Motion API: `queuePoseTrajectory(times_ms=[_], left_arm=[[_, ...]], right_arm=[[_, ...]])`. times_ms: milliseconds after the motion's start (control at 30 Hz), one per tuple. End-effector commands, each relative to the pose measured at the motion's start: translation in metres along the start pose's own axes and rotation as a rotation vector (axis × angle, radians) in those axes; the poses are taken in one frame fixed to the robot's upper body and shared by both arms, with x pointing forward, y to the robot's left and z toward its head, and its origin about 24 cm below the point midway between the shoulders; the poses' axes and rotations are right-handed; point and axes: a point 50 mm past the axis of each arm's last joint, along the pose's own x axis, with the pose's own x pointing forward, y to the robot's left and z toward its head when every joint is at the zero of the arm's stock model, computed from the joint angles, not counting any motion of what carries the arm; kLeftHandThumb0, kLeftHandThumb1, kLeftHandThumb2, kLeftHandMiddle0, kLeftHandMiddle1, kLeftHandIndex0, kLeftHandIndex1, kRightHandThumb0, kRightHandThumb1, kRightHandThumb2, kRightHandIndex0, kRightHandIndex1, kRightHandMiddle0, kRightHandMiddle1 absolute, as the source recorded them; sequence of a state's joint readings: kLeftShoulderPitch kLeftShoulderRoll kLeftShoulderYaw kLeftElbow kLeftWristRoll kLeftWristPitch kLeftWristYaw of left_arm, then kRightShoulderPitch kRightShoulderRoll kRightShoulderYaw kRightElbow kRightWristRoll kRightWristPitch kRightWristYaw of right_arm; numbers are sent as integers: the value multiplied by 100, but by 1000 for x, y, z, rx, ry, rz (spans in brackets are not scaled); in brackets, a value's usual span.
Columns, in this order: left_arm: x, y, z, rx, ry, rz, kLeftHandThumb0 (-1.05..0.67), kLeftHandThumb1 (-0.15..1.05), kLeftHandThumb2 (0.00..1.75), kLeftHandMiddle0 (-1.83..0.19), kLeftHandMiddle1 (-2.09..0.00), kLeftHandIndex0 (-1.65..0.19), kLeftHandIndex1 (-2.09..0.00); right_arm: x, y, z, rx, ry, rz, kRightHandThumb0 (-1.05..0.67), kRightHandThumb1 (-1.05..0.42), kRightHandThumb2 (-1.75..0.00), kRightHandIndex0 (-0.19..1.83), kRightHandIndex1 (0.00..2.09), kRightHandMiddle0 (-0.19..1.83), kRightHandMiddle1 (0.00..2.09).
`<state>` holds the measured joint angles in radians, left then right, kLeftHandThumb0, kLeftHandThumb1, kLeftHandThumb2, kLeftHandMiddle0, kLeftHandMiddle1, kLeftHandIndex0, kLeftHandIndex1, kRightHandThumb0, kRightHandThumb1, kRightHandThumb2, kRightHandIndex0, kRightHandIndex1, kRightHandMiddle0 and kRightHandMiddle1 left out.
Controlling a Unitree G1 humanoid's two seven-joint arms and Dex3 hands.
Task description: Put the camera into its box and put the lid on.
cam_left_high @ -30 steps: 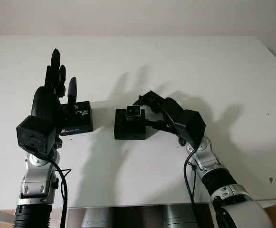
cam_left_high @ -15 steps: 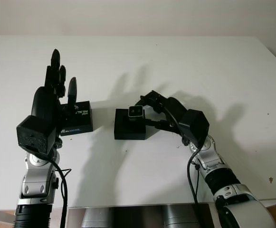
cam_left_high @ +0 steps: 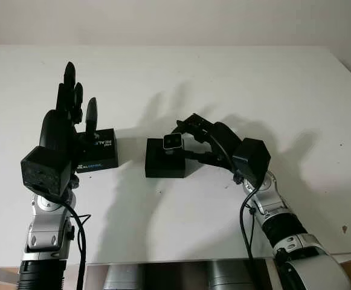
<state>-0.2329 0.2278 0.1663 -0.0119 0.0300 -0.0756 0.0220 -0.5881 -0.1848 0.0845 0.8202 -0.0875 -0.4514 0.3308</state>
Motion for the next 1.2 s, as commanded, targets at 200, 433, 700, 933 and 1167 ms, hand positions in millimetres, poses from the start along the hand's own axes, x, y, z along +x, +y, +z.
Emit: queuePoseTrajectory(times_ms=[200, 433, 700, 933, 1167], left_arm=[[-2, 0, 2, 1, -13, -2, -72, 105, 62, -1, -5, 5, -5], [-2, 0, 2, -8, -17, -2, -70, 105, 62, -1, -5, 5, -5], [-3, 0, 3, -6, -16, -3, -70, 105, 62, -1, -5, 5, -5], [-3, 1, 3, -8, -15, -6, -70, 105, 62, 0, -5, 5, -5], [-3, 1, 3, -13, -14, -4, -70, 105, 62, -1, -5, 5, -5]], right_arm=[[5, 10, 7, 14, -30, 13, -53, -99, -6, 29, 5, 33, 155], [6, 13, 7, 18, -30, 16, -52, -99, -5, 28, 5, 34, 156], [7, 14, 4, 7, -12, 9, -52, -99, -5, 28, 5, 32, 159], [5, 9, 2, -19, 11, -1, -52, -99, -5, 28, 5, 32, 159], [2, 6, 0, -36, 18, -6, -51, -99, -5, 28, 5, 32, 158]])
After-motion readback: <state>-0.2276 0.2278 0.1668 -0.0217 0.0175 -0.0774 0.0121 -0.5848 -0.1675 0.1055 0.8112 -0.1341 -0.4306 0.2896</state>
